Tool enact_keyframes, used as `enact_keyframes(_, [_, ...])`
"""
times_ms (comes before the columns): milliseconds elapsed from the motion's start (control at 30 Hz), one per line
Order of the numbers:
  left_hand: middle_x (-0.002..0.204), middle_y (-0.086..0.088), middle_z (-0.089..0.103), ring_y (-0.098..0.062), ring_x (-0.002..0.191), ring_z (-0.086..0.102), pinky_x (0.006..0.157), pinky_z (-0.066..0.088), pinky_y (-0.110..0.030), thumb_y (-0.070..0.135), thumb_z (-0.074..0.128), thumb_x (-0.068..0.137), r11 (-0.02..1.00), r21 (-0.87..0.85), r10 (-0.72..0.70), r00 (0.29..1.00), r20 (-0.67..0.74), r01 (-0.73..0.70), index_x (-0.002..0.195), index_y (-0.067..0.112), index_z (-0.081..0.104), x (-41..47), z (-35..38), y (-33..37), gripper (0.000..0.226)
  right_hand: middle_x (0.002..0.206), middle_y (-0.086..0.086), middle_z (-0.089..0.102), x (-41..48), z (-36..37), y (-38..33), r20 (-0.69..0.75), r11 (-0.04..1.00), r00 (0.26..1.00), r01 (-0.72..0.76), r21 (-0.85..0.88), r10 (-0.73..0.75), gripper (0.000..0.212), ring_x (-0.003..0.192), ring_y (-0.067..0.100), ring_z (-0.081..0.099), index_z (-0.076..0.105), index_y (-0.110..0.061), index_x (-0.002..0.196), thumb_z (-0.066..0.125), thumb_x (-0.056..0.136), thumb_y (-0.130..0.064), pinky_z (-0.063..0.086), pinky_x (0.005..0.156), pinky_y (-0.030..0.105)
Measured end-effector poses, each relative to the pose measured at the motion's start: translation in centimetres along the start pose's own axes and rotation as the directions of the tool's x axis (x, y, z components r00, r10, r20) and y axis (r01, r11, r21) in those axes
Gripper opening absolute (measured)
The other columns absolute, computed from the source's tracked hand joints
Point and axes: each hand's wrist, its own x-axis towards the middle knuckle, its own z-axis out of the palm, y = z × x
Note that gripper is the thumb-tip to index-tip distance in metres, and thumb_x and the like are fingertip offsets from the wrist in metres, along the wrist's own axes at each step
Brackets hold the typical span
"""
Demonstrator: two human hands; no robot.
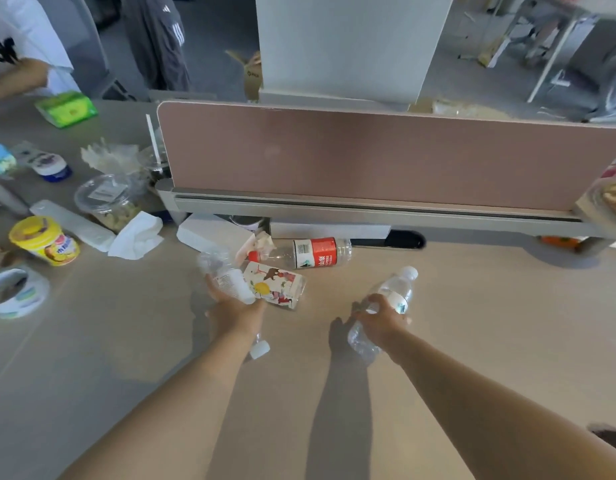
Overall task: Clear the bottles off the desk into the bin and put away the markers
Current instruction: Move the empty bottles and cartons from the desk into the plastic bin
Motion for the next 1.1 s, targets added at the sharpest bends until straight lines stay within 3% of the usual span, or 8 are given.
enact_keyframes(167, [0.126, -0.014, 0.053, -0.022, 0.079, 0.045, 0.054, 0.034, -0.026, 0.030, 0.066, 0.085, 0.969, 0.086, 0.225, 0.971, 0.076, -0.232, 0.152, 0.033, 0.003, -4.6, -0.2, 2.3, 0.092, 0.127, 0.018, 0.031, -2.6, -2.5, 2.6, -0.088, 0.995, 0.992, 0.084, -0.055, -0.089, 0.047, 0.092, 0.031, 0.050, 0.042, -0.038, 0.134, 0.051, 0.089, -0.034, 0.049, 0.093, 0.035])
enact_keyframes(267, [0.120, -0.012, 0.058, -0.023, 0.079, 0.051, 0.063, 0.042, -0.030, 0.034, 0.068, 0.081, 0.906, 0.159, 0.370, 0.917, 0.152, -0.392, 0.150, 0.036, 0.002, -7.0, 0.9, 2.5, 0.096, 0.119, 0.015, 0.032, -4.7, -4.0, 4.1, -0.132, 0.985, 0.980, 0.131, -0.117, -0.146, 0.049, 0.090, 0.034, 0.053, 0.039, -0.041, 0.135, 0.048, 0.089, -0.029, 0.051, 0.090, 0.036])
enact_keyframes(433, [0.114, -0.010, 0.059, -0.032, 0.091, 0.063, 0.079, 0.055, -0.042, 0.033, 0.067, 0.074, 0.819, 0.215, 0.441, 0.823, 0.358, -0.532, 0.147, 0.043, -0.005, -11.6, 4.3, 2.0, 0.102, 0.121, 0.013, 0.034, -9.5, -7.5, 8.1, -0.225, 0.976, 0.950, 0.208, -0.067, -0.218, 0.066, 0.099, 0.037, 0.052, 0.017, -0.051, 0.143, 0.046, 0.088, -0.028, 0.050, 0.092, 0.044])
enact_keyframes(567, [0.120, -0.011, 0.056, -0.034, 0.098, 0.061, 0.086, 0.053, -0.041, 0.031, 0.066, 0.076, 0.784, 0.206, 0.432, 0.752, 0.497, -0.586, 0.146, 0.036, 0.005, -16.3, 9.2, 1.7, 0.094, 0.108, 0.009, 0.038, -12.8, -11.0, 13.2, -0.333, 0.984, 0.933, 0.165, 0.066, -0.135, 0.091, 0.092, 0.034, 0.055, -0.006, -0.050, 0.145, 0.054, 0.079, -0.031, 0.053, 0.085, 0.047])
enact_keyframes(767, [0.120, -0.012, 0.056, -0.035, 0.101, 0.061, 0.085, 0.052, -0.040, 0.029, 0.063, 0.076, 0.694, 0.233, 0.398, 0.633, 0.664, -0.681, 0.139, 0.026, 0.021, -26.0, 17.4, -0.3, 0.076, 0.121, 0.006, 0.045, -18.0, -17.5, 24.4, -0.543, 0.895, 0.835, 0.175, 0.410, 0.086, 0.094, 0.108, 0.026, 0.053, 0.014, -0.034, 0.147, 0.063, 0.067, -0.026, 0.050, 0.090, 0.040])
enact_keyframes(867, [0.123, -0.013, 0.053, -0.035, 0.102, 0.060, 0.082, 0.049, -0.039, 0.031, 0.064, 0.080, 0.616, 0.121, 0.478, 0.492, 0.727, -0.778, 0.142, 0.024, 0.022, -33.3, 21.0, -0.3, 0.075, 0.118, 0.004, 0.049, -21.5, -21.6, 31.1, -0.661, 0.865, 0.715, 0.164, 0.474, 0.226, 0.077, 0.100, 0.021, 0.055, 0.027, -0.020, 0.141, 0.067, 0.076, -0.015, 0.049, 0.078, 0.032])
enact_keyframes(1000, [0.130, -0.010, 0.051, -0.034, 0.109, 0.057, 0.084, 0.048, -0.039, 0.035, 0.064, 0.078, 0.463, -0.091, 0.581, 0.224, 0.782, -0.882, 0.145, 0.029, 0.017, -44.7, 25.6, 0.1, 0.081, 0.113, 0.008, 0.049, -27.5, -26.0, 41.4, -0.725, 0.827, 0.507, 0.042, 0.560, 0.466, 0.070, 0.083, 0.024, 0.059, 0.033, -0.021, 0.137, 0.065, 0.075, -0.019, 0.049, 0.064, 0.032])
enact_keyframes(1100, [0.127, -0.008, 0.056, -0.033, 0.107, 0.059, 0.087, 0.049, -0.040, 0.037, 0.062, 0.078, 0.360, -0.237, 0.555, 0.003, 0.832, -0.902, 0.147, 0.032, 0.015, -54.4, 28.6, -1.6, 0.083, 0.113, 0.013, 0.051, -33.4, -26.5, 50.6, -0.654, 0.729, 0.374, -0.097, 0.678, 0.658, 0.066, 0.088, 0.030, 0.059, 0.035, -0.017, 0.133, 0.061, 0.072, -0.024, 0.054, 0.071, 0.039])
